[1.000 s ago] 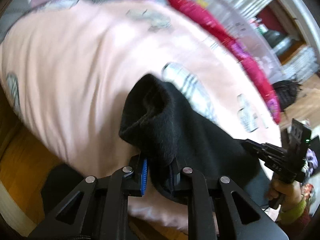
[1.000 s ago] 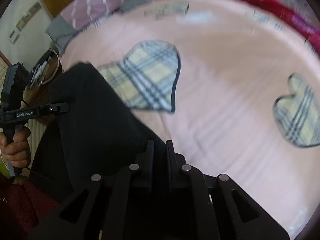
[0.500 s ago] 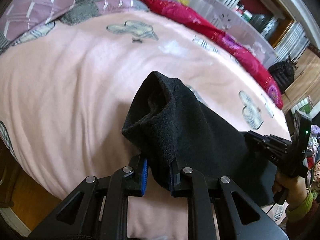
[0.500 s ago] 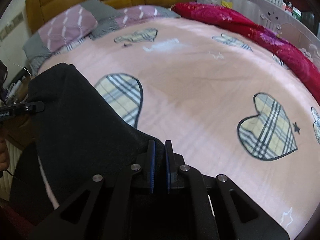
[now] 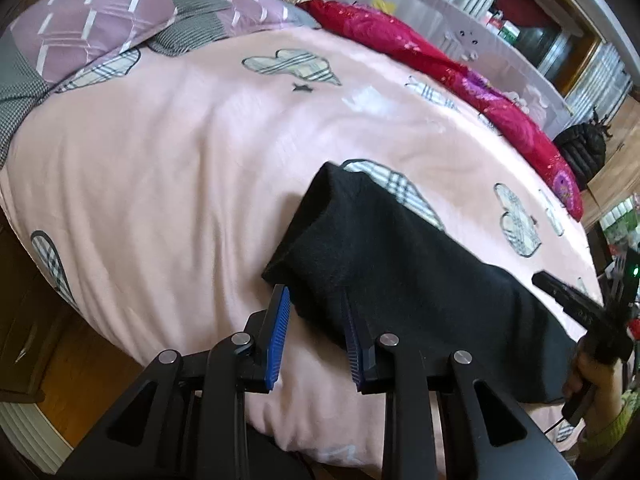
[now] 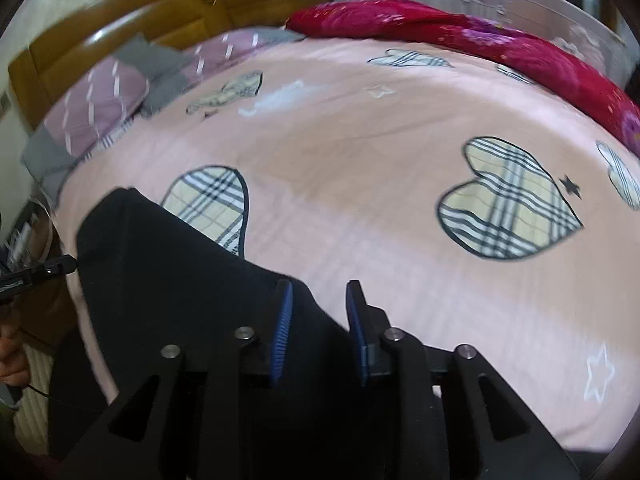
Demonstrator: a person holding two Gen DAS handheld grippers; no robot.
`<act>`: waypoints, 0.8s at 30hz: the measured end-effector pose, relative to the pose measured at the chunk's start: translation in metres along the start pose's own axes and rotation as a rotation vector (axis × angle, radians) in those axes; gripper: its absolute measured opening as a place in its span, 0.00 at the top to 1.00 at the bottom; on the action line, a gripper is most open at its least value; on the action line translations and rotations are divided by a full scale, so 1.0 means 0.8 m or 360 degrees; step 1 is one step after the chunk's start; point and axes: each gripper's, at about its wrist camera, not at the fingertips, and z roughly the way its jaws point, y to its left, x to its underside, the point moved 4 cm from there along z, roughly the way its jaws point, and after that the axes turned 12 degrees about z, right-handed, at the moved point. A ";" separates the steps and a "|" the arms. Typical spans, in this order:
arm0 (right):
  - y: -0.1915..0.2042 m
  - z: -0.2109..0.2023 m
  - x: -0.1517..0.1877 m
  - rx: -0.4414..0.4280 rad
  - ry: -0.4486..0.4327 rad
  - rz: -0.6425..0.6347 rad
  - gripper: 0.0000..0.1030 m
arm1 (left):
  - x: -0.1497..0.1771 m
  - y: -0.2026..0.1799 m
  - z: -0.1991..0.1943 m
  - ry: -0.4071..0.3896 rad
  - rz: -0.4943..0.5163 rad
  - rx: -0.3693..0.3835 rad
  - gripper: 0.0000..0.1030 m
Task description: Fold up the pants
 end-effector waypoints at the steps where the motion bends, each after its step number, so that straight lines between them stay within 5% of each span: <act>1: -0.005 -0.009 0.003 -0.0005 -0.0010 0.0021 0.64 | -0.001 -0.004 -0.005 -0.0008 0.0009 0.0008 0.74; 13: -0.062 -0.107 0.086 0.0005 -0.0091 0.0235 0.55 | -0.001 -0.131 0.002 0.0076 0.0341 0.0176 0.57; 24: -0.144 -0.171 0.164 0.0150 -0.0131 0.0492 0.53 | 0.016 -0.265 0.024 0.0194 0.0701 0.0330 0.54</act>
